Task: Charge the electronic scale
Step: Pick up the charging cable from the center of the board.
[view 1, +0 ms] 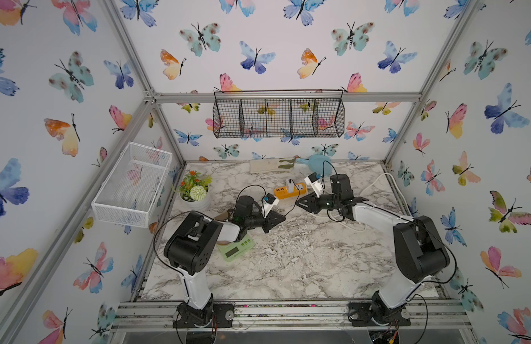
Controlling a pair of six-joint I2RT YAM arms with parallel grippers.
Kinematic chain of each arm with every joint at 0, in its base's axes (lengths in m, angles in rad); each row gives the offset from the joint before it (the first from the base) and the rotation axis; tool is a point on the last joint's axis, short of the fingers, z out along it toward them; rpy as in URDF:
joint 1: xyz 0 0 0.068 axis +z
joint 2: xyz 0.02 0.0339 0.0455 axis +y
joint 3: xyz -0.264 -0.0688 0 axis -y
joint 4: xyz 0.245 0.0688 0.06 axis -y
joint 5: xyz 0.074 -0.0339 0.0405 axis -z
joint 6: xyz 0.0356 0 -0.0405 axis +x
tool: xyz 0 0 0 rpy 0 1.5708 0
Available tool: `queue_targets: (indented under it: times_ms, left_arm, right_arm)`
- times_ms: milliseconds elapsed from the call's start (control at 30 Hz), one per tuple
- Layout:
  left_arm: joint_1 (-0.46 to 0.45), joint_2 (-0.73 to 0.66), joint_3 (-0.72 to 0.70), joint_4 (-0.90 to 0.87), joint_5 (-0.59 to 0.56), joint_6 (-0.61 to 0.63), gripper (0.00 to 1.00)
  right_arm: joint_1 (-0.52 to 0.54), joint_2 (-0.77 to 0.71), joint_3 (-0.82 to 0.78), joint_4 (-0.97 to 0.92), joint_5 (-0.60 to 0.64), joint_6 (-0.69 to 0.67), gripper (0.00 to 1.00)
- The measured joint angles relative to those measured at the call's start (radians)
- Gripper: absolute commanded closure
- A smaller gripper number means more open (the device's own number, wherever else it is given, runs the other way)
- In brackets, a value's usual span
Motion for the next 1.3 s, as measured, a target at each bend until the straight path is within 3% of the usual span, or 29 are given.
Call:
queue_targets:
  times_ms: [200,500,933,1300]
  left_arm:
    - [0.001,-0.012,0.092,-0.151,0.086,0.040,0.95]
    - [0.008,-0.013,0.263,-0.452,0.156,0.193,0.95]
    - [0.016,-0.011,0.491,-0.756,0.171,0.367,0.95]
    - [0.016,0.040,0.613,-0.912,0.168,0.452,0.96]
  right_arm:
    - [-0.072,-0.048,-0.043,0.086,-0.223,-0.236,0.59]
    - [-0.079,0.085,0.248,-0.206,-0.460,-0.655,0.60]
    - [-0.060,0.231,0.416,-0.541,-0.497,-0.981,0.62]
    - [-0.045,0.248,0.457,-0.600,-0.489,-1.035,0.65]
